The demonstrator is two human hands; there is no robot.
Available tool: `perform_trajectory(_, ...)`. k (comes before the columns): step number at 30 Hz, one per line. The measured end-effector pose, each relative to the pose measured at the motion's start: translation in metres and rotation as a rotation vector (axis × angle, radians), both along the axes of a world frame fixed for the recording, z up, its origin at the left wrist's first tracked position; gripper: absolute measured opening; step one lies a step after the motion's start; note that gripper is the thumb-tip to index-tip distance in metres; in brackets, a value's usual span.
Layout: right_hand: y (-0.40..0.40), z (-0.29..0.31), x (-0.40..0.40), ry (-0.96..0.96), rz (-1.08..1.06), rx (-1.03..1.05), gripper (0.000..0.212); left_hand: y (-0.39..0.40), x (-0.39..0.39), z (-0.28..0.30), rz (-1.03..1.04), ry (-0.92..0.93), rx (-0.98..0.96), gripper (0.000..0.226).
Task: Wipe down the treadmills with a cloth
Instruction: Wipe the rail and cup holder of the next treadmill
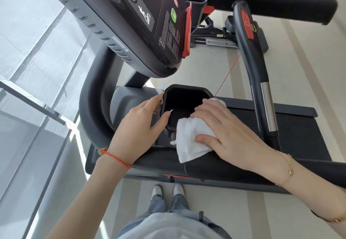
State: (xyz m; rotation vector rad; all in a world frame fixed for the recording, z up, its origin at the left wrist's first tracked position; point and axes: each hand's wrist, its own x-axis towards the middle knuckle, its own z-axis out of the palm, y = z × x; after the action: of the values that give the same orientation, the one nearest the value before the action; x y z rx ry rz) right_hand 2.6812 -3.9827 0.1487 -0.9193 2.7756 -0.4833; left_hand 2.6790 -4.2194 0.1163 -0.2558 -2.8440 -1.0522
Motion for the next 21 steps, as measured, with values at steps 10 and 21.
perform_trajectory(10,-0.053,0.002,-0.013,0.077,0.089,0.229,0.047,0.000,-0.005,0.001,0.013,0.054,0.161,0.035)
perform_trajectory(21,0.008,0.000,0.001,0.032,0.040,-0.006,0.054,0.002,-0.002,0.001,0.039,-0.008,-0.024,0.048)
